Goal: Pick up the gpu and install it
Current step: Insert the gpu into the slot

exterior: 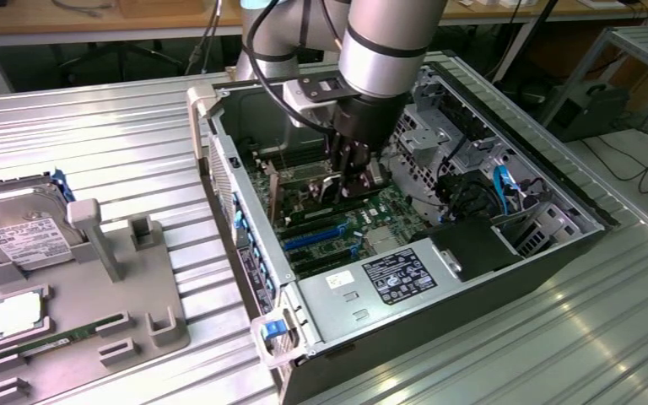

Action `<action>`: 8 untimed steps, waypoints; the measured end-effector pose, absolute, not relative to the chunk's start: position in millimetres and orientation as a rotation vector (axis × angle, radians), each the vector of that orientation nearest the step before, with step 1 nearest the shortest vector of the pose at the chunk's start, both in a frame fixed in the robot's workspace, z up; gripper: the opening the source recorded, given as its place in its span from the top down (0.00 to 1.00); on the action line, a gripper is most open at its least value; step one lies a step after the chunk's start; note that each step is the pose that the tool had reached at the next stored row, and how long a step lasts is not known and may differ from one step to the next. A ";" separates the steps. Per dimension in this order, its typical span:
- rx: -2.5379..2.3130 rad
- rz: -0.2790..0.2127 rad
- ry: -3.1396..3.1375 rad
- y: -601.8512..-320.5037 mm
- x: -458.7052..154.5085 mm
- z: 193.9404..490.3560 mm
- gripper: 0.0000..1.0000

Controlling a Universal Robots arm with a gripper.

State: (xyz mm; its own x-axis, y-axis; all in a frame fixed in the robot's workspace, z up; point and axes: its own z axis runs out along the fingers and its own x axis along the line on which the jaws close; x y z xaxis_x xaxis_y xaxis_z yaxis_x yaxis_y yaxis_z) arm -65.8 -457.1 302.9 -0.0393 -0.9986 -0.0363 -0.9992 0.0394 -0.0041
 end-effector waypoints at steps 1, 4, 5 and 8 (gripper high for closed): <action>-2.161 0.035 2.240 -457.1 -65.9 301.9 0.72; -2.180 0.035 2.222 -457.1 -65.9 299.7 0.72; -2.186 0.035 2.216 -457.1 -65.8 298.8 0.72; -2.192 0.036 2.210 -457.1 -65.8 295.0 0.72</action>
State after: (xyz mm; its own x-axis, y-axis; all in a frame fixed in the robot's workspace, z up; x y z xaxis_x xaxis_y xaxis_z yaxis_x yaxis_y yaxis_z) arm -65.8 -457.1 295.0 -0.0084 -0.9993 -0.0366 -1.0000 0.0086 -0.0041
